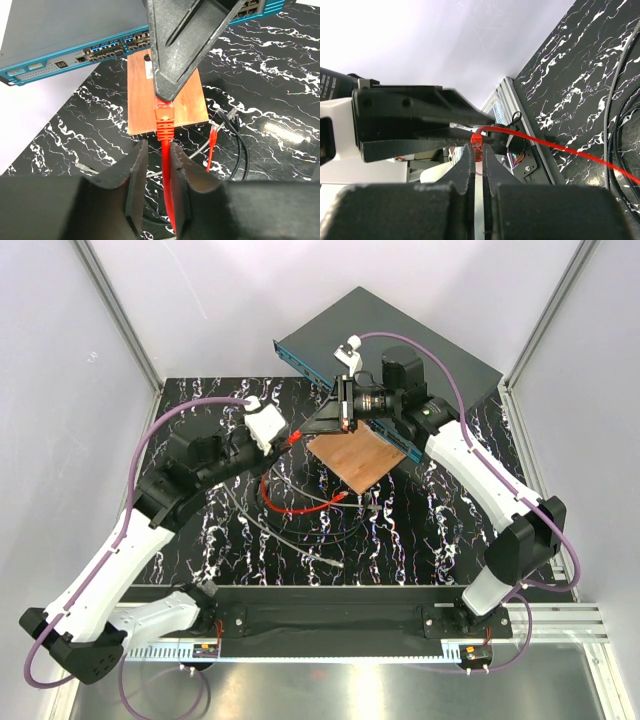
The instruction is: Insert the plug into the switch port
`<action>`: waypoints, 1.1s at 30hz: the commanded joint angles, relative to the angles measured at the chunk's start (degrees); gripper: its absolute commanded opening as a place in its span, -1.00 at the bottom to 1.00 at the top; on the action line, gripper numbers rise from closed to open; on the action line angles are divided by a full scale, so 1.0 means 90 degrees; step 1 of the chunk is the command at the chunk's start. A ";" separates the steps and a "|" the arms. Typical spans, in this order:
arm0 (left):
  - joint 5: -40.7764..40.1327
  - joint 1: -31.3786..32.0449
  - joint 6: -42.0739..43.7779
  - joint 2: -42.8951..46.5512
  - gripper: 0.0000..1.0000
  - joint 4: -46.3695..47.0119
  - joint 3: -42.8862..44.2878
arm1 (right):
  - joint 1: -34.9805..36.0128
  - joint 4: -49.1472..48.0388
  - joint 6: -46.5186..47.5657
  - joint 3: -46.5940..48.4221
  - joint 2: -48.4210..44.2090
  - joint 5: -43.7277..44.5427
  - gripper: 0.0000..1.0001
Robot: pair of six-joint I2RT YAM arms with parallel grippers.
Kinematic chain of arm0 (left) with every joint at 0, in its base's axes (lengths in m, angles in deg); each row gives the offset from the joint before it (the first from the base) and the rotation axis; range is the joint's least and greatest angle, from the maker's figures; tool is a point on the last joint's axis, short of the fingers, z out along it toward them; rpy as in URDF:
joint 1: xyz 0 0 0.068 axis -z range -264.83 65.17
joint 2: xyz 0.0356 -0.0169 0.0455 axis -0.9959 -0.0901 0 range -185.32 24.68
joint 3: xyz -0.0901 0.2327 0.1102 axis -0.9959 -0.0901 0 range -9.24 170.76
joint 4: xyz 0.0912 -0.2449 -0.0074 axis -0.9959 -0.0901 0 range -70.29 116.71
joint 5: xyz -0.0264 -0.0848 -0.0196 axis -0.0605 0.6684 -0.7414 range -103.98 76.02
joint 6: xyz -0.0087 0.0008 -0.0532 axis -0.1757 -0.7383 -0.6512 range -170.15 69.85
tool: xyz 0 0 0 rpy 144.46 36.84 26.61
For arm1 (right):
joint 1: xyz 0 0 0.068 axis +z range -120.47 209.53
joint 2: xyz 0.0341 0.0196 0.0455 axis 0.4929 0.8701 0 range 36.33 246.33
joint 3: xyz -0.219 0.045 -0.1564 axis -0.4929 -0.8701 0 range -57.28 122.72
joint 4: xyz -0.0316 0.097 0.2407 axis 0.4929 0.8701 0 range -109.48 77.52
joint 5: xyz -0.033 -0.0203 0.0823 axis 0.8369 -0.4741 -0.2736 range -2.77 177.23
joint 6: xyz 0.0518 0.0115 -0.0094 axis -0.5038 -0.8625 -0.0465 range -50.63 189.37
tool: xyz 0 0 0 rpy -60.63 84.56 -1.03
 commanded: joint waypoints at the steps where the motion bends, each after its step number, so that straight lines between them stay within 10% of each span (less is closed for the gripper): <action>1: -0.0125 0.0009 0.0161 -0.0026 -0.56 0.0256 0.0329 | 0.0086 -0.0244 -0.0168 -0.0048 -0.0041 -0.0042 -1.00; 6: 0.0207 0.0009 0.0093 -0.0074 -1.00 0.0198 0.0358 | 0.0086 -0.0225 -0.0159 -0.0009 -0.0002 -0.0062 -0.95; 7: 0.0237 0.0009 0.0015 -0.0113 -1.00 0.0178 0.0378 | 0.0076 -0.0176 -0.0091 0.0030 -0.0002 -0.0071 -0.37; 11: 0.0042 0.0009 -0.0356 -0.0260 -1.00 -0.0124 0.0544 | -0.0429 0.0223 0.0163 0.0206 -0.0207 0.0036 0.55; 33: -0.0594 -0.0733 -0.2339 -0.3209 -1.00 -0.1707 0.3268 | -0.5323 0.3828 0.2068 -0.1022 -0.2493 0.0613 1.00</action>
